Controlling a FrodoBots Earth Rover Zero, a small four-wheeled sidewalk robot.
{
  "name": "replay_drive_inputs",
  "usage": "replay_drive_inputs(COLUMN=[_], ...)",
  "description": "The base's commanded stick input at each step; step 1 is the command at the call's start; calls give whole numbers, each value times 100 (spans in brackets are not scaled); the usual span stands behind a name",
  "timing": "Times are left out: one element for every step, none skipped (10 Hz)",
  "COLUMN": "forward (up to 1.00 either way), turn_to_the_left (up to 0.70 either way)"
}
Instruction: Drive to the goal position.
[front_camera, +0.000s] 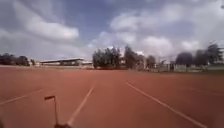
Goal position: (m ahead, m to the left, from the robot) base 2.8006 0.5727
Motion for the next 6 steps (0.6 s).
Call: replay_drive_inputs(forward=[70,70,70,70,70,70], turn_to_the_left=[-8,0,0,0,0,0])
